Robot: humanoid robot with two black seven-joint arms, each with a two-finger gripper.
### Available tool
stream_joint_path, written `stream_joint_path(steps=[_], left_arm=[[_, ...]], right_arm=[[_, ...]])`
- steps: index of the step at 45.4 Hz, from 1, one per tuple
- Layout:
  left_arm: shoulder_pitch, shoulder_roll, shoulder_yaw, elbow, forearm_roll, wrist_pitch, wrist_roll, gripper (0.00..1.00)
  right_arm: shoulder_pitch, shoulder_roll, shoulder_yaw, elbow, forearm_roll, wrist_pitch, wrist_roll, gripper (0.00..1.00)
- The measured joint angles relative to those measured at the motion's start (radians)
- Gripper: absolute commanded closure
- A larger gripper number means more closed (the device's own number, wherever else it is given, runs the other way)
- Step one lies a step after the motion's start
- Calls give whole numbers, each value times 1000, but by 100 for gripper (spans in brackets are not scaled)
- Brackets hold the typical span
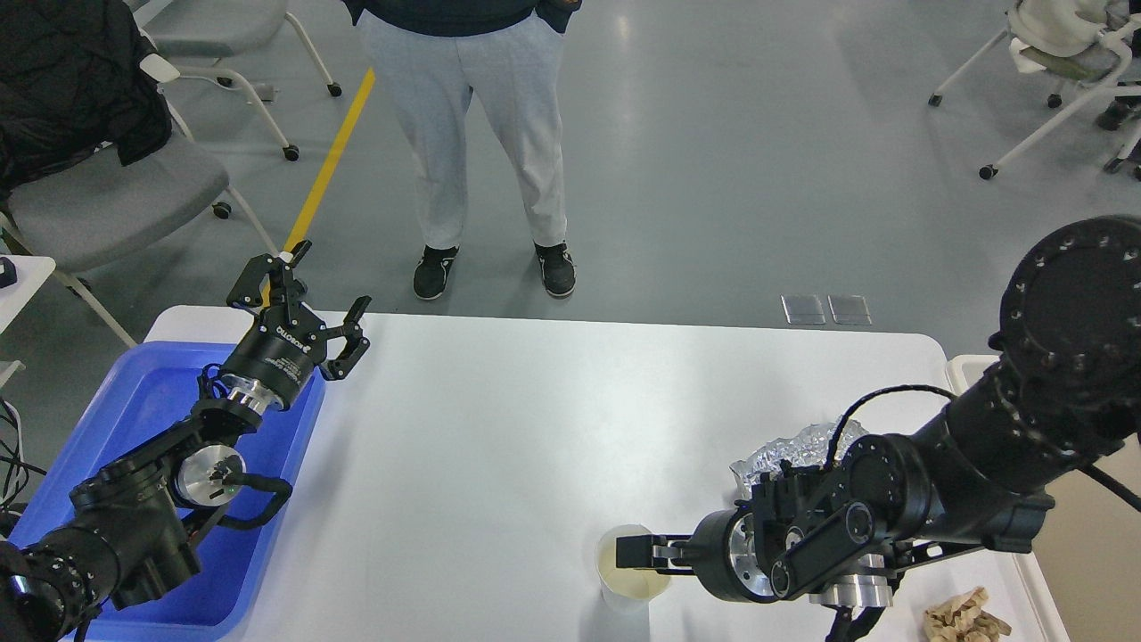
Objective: Tidy desktop
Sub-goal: 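Close the right gripper on the paper cup rim and tip it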
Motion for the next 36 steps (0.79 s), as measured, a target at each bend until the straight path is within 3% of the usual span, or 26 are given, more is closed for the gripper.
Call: stream_joint_path(steps=[7, 17, 26, 33, 36], left_arm=[[0, 0, 0, 0, 0, 0, 0, 0], [0, 0, 0, 0, 0, 0, 0, 0], [0, 0, 0, 0, 0, 0, 0, 0], [0, 0, 0, 0, 0, 0, 0, 0], [0, 0, 0, 0, 0, 0, 0, 0]], right_arm=[[-24, 0, -8, -13, -2, -19, 2, 12], [-44, 0, -12, -30, 0, -41, 3, 13], [-58, 0, -12, -37, 1, -51, 5, 28], [-64, 0, -11, -39, -5, -56, 5, 29], [-65, 0, -10, -40, -6, -60, 6, 34]])
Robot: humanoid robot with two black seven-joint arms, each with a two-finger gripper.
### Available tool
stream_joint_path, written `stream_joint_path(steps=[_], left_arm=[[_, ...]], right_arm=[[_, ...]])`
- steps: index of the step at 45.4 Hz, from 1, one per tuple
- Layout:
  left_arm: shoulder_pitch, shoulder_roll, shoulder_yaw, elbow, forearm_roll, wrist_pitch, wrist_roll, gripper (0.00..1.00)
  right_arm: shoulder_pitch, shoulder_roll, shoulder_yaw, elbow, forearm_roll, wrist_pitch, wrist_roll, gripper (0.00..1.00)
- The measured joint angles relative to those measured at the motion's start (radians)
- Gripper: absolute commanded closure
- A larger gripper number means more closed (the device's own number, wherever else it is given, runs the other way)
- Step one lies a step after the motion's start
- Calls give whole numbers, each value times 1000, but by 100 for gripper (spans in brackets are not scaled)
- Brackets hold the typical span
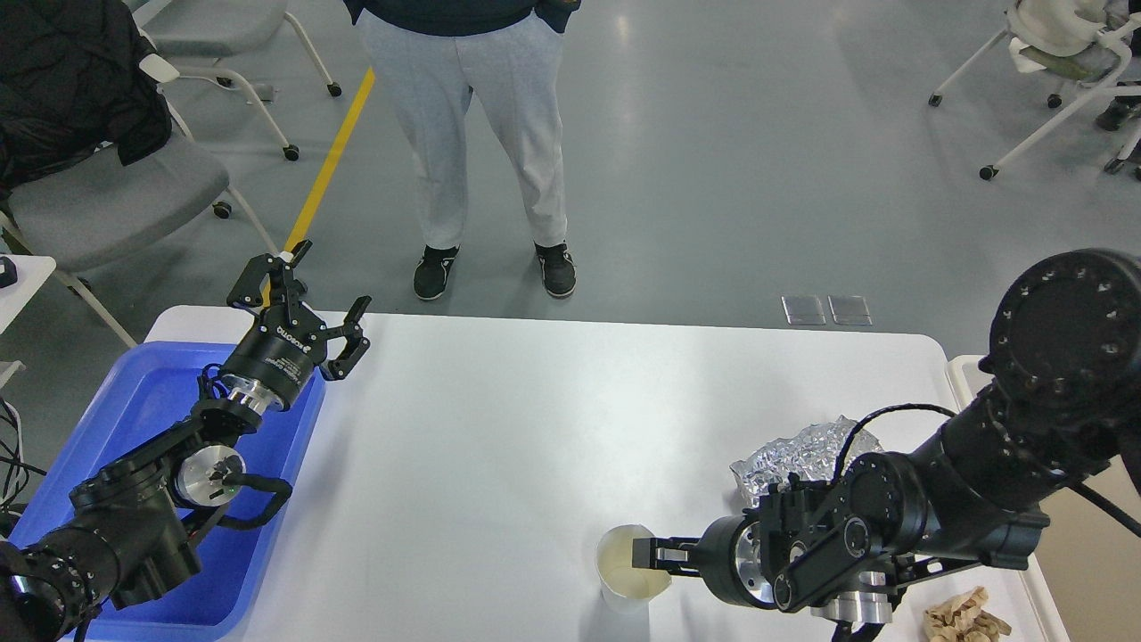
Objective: Tidy desktop
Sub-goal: 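Close the right gripper on the paper cup rim and tip it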
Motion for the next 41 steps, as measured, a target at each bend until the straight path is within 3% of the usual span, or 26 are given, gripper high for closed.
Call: stream_joint_path(steps=[2, 7, 11, 30, 41], left_arm=[[0, 0, 0, 0, 0, 0, 0, 0], [0, 0, 0, 0, 0, 0, 0, 0], [0, 0, 0, 0, 0, 0, 0, 0], [0, 0, 0, 0, 0, 0, 0, 0], [0, 0, 0, 0, 0, 0, 0, 0]], right_arm=[[-1, 0, 1, 0, 0, -2, 0, 45], [-2, 0, 3, 2, 4, -5, 0, 85], [-2, 0, 4, 5, 5, -7, 0, 100], [11, 0, 6, 48, 6, -10, 0, 100], [73, 0, 6, 104, 7, -9, 37, 100]])
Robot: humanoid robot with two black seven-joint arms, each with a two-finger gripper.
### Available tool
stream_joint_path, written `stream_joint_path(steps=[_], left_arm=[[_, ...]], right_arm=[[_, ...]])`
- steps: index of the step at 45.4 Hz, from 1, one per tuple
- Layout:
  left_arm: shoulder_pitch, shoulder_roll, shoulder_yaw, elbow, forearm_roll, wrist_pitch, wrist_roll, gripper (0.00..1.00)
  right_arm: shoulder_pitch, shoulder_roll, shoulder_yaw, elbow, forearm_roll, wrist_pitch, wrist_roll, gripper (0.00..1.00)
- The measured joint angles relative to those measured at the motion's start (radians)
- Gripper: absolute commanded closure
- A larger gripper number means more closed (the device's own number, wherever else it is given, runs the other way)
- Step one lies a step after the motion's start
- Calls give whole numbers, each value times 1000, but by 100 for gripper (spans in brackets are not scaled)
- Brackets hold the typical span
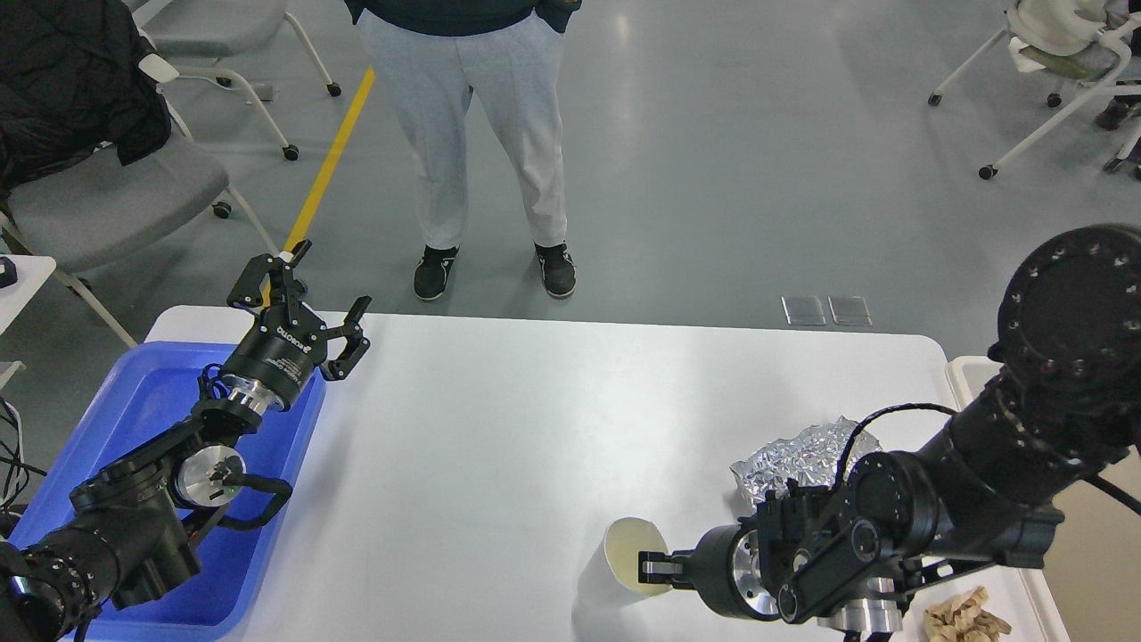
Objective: Tidy desktop
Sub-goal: 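Close the right gripper on the paper cup rim and tip it, then lift the cup with the right gripper and carry it over the waste bin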
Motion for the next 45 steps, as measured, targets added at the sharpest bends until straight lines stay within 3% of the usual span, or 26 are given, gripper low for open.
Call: stream_joint_path(steps=[12, 22, 34, 45], left_arm=[[0, 0, 0, 0, 0, 0, 0, 0], [0, 0, 0, 0, 0, 0, 0, 0], [0, 0, 0, 0, 0, 0, 0, 0], [0, 0, 0, -1, 0, -1, 0, 0]], right_arm=[[107, 0, -8, 28, -1, 59, 45, 100], [242, -48, -11, 34, -4, 184, 60, 100], [452, -217, -21, 37, -7, 383, 65, 100], [533, -410, -84, -10, -28, 467, 66, 100]])
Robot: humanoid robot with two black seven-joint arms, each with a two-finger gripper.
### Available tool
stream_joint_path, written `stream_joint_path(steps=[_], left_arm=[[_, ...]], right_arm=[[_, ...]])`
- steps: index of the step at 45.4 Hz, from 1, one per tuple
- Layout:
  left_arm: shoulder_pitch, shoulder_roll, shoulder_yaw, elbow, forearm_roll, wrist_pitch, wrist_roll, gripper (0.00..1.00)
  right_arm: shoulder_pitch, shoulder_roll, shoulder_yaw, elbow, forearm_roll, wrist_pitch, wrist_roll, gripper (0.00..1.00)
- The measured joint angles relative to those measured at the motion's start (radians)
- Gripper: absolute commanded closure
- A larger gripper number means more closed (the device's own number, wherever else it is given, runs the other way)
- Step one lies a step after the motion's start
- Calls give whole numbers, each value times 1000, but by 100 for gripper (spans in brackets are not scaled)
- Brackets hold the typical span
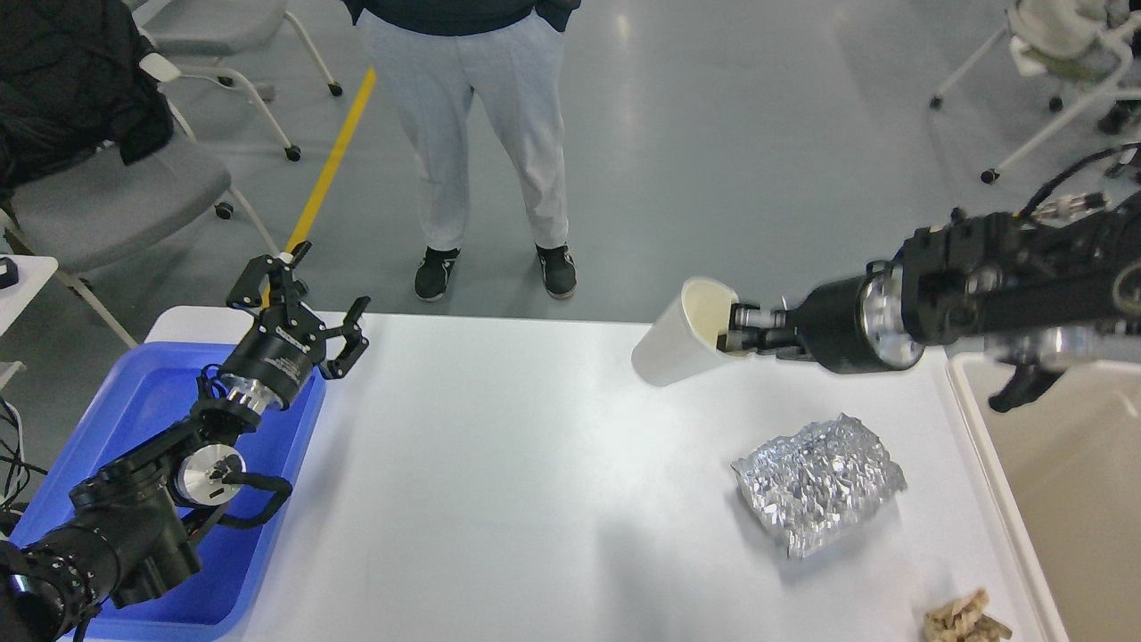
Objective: Tidy desktop
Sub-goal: 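Lift the cup with the right gripper and carry it over the waste bin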
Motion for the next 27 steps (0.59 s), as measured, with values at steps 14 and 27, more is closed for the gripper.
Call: stream_joint_path(steps=[14, 27], left_arm=[[0, 0, 0, 0, 0, 0, 0, 0], [0, 0, 0, 1, 0, 0, 0, 0]], right_arm=[[-84, -379, -13, -152, -26, 79, -4, 100], [-400, -614, 156, -398, 53, 82, -10, 100]])
